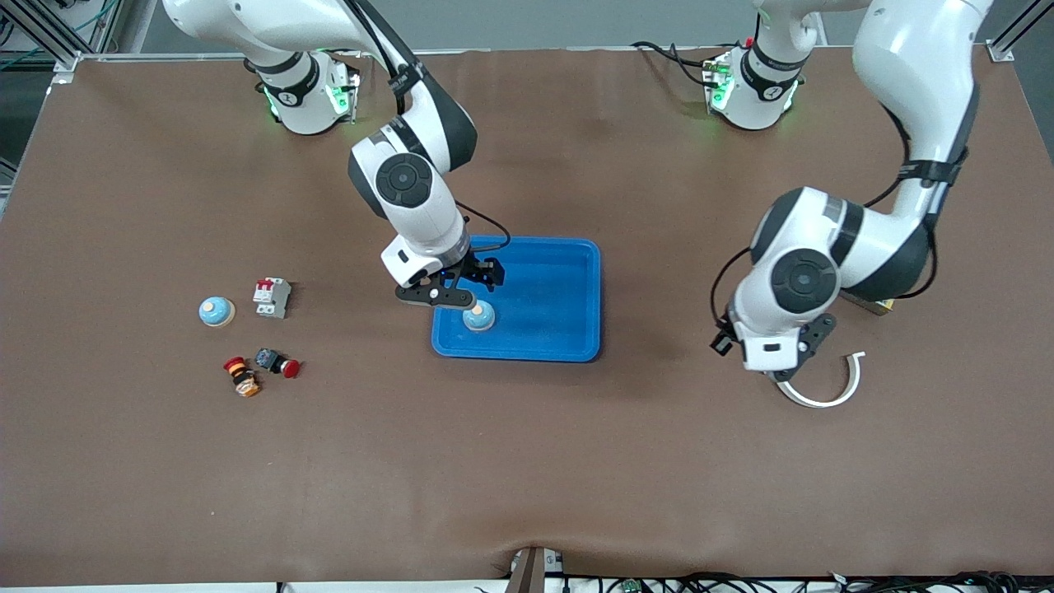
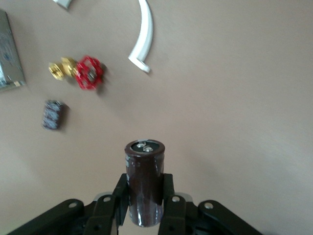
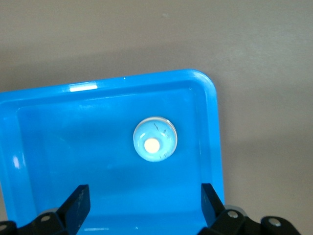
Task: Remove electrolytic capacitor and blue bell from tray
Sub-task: 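Grasp the second bell with the right gripper while the left gripper carries the capacitor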
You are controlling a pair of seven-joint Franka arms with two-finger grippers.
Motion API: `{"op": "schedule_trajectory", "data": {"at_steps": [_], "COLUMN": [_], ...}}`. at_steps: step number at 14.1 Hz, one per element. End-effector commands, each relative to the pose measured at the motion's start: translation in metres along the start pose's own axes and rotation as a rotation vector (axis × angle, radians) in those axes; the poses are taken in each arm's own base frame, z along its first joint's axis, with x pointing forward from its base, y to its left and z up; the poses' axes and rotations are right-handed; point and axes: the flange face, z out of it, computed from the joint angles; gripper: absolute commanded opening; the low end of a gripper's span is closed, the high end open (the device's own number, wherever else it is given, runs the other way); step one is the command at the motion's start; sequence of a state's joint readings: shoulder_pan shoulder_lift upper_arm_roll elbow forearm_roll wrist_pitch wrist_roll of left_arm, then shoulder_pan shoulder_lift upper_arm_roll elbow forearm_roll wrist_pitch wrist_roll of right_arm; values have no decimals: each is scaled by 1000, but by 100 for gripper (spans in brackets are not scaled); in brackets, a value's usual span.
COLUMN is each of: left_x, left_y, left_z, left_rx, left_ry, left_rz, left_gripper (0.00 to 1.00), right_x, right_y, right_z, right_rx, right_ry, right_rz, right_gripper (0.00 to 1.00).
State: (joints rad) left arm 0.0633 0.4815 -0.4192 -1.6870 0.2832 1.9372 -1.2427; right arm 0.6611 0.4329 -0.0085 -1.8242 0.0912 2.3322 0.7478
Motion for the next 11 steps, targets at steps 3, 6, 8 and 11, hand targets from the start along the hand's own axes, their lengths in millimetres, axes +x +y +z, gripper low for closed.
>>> {"op": "schedule_trajectory", "data": {"at_steps": [3, 6, 8, 11], "left_x": [51, 77, 90, 120], "left_y": [-55, -75, -84, -104], "left_z": [15, 23, 29, 43], "left_rx": [25, 27, 28, 7], "left_ry": [-43, -58, -58, -61], "left_rz": [103, 147, 181, 209], "left_gripper": [0, 0, 0, 0], "right_x": [7, 9, 10, 14], "right_y": [-4, -2, -4, -7], "right_z": [37, 55, 69, 80], "right_rx": [4, -10, 0, 2], "right_ry": [42, 59, 72, 75], "right_rz": [12, -8, -11, -11], "right_gripper": [100, 100, 100, 100]}}
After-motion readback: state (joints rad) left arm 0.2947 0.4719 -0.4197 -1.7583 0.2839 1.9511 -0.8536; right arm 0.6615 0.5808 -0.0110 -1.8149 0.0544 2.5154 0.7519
